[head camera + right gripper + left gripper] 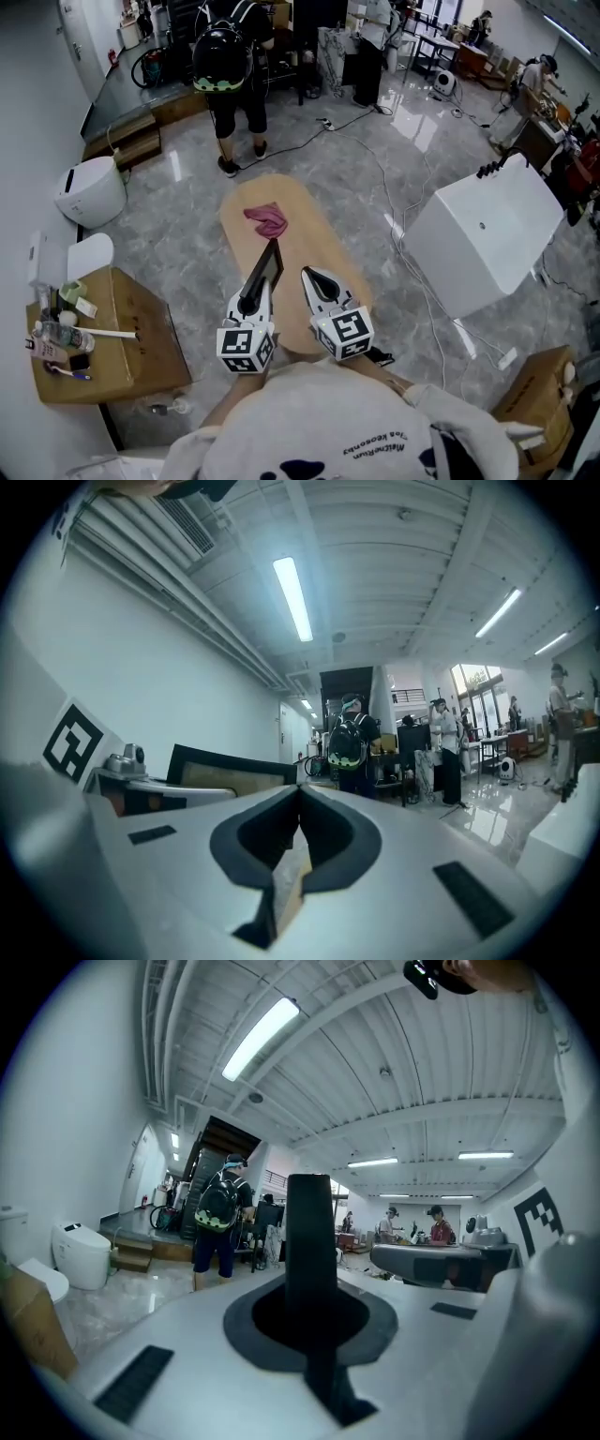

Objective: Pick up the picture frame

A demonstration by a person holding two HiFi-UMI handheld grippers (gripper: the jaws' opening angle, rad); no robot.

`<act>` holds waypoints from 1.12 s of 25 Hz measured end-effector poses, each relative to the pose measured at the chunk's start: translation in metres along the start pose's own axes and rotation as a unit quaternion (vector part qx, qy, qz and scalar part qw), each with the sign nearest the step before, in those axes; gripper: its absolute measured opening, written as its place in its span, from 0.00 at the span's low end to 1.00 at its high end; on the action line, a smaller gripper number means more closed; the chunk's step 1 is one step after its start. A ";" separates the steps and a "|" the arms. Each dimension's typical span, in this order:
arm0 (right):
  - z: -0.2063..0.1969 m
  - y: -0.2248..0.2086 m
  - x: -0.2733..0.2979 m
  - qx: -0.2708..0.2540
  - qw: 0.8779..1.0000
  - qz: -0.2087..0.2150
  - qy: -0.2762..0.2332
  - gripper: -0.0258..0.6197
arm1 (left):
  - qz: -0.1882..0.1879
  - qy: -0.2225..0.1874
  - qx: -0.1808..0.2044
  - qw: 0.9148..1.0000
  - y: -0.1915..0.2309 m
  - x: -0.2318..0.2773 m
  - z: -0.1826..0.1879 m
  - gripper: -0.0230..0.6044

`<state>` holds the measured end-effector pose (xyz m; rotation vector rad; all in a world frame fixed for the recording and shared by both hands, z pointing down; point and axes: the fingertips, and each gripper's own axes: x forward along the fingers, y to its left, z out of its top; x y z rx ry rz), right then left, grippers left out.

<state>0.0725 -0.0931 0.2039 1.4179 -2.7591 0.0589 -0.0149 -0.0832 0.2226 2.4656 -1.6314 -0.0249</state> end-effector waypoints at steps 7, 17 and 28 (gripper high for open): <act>0.004 0.001 -0.011 -0.017 1.000 -0.007 -0.009 0.05 | 0.000 -0.008 0.019 1.000 -0.012 -0.005 -0.001 0.06; -0.005 0.002 -0.013 -0.012 1.000 0.009 0.001 0.05 | 0.014 -0.010 0.023 1.000 -0.017 -0.009 -0.006 0.06; -0.012 0.001 -0.015 -0.017 0.999 0.029 0.003 0.05 | 0.024 -0.012 0.026 0.999 -0.019 -0.014 -0.016 0.06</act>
